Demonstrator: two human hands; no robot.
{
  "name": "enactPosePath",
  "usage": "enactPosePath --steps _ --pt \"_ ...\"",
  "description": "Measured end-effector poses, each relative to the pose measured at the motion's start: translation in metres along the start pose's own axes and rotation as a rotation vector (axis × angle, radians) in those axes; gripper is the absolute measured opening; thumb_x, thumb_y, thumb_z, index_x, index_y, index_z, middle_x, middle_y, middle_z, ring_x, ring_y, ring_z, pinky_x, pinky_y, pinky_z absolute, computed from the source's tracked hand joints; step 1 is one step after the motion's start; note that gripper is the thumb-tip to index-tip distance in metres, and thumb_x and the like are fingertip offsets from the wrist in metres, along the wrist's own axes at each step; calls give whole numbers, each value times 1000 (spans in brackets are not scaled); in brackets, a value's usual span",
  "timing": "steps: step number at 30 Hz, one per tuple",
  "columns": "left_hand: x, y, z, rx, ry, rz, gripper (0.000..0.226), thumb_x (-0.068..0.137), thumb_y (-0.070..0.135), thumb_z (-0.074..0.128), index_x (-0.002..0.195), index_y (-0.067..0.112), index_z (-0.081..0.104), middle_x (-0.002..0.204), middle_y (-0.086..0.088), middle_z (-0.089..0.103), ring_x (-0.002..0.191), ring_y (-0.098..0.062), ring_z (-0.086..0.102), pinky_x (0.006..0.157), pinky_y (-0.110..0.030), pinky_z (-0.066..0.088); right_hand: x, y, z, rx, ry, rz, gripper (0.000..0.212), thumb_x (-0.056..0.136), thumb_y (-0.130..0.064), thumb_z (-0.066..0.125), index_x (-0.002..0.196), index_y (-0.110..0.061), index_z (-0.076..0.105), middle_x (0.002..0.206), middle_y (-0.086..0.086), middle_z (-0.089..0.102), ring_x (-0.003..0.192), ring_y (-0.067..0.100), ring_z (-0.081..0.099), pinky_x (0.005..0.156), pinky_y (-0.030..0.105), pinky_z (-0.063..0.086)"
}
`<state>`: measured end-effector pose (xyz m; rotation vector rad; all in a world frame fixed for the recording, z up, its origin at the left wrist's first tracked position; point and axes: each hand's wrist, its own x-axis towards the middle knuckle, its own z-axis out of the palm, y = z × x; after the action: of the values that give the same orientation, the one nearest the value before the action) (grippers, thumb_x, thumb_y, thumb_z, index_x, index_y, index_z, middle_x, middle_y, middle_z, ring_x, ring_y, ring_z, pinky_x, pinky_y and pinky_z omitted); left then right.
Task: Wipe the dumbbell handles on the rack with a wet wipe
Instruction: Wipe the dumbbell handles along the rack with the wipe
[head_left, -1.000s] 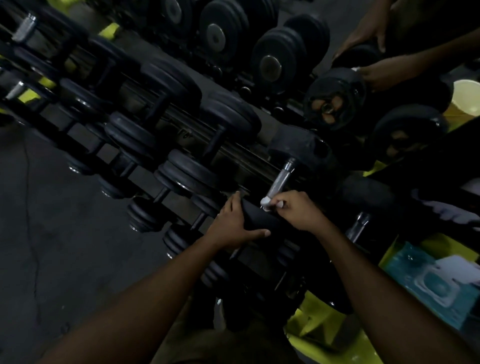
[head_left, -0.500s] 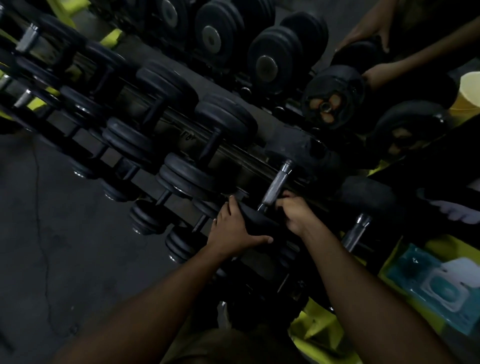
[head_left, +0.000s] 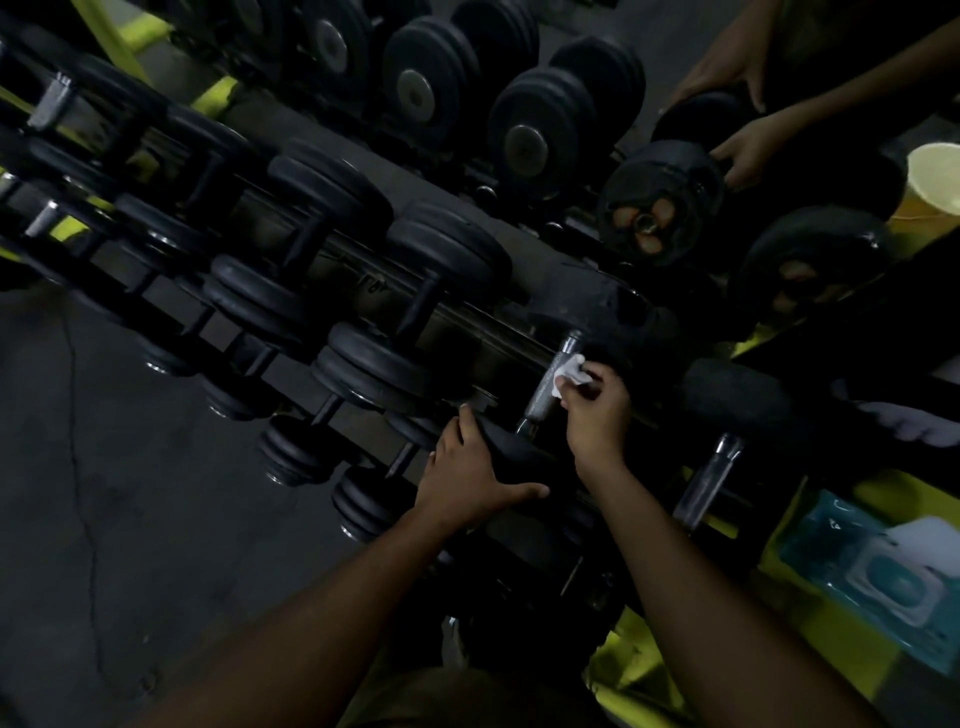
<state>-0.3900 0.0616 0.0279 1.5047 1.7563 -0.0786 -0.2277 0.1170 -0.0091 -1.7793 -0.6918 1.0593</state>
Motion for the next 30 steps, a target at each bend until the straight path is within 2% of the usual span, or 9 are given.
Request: enactPosePath --steps 4,8,12,14,19,21,24,26,30 --pt "1 -2 0 -10 -11 5 155 53 83 77 160 14 -12 168 -11 4 155 -28 11 123 -49 24 -6 -6 5 -411 -26 -274 36 92 -21 66 127 -22 61 110 5 62 97 13 60 81 19 46" --pt "0 -3 0 -24 -5 13 154 53 82 78 160 15 -11 169 -10 3 155 -28 11 123 -49 24 -2 -13 8 -653 -55 -406 36 100 -28 52 136 -27 57 130 14 54 113 26 58 95 34 50" --pt "1 -3 0 -17 3 13 154 53 81 78 160 15 -11 169 -11 5 155 -29 12 124 -48 24 1 -17 8 -973 -201 -560 30 102 -34 41 117 -28 67 119 2 59 97 27 64 81 37 53" --pt "1 -4 1 -13 11 23 153 54 81 78 160 14 -10 168 -11 5 155 -28 12 123 -49 24 3 -19 1 -1094 -274 -663 31 102 -33 40 118 -27 67 117 1 61 91 27 66 76 37 54" --pt "1 -5 1 -20 39 36 154 53 82 78 160 14 -9 167 -11 8 154 -28 14 123 -48 24 14 -28 -13 -1123 -79 -706 35 101 -25 45 135 -31 52 111 6 65 92 27 66 78 35 53" --pt "0 -5 1 -24 35 35 153 53 82 78 160 14 -9 167 -11 9 154 -28 14 124 -47 24 4 -24 -13 -1065 -113 -683 37 101 -24 44 138 -28 50 110 8 65 92 28 66 78 37 54" --pt "1 -6 0 -32 22 38 154 54 81 79 160 14 -10 167 -11 7 154 -28 13 124 -48 23 -12 -16 -12 -1131 -349 -750 41 99 -19 46 138 -29 52 110 3 62 89 27 66 71 37 53" --pt "1 -6 0 -36 11 39 154 54 80 79 159 13 -11 167 -11 6 155 -29 12 124 -48 23 -11 -19 -12 -1163 -431 -726 38 98 -19 46 133 -31 56 112 1 63 92 26 66 71 33 52" --pt "0 -6 0 -35 22 38 154 53 80 80 160 14 -10 166 -11 9 154 -29 16 124 -48 24 -1 -31 -13 -1023 -270 -633 31 99 -22 47 123 -33 63 104 7 70 92 28 68 75 31 51"
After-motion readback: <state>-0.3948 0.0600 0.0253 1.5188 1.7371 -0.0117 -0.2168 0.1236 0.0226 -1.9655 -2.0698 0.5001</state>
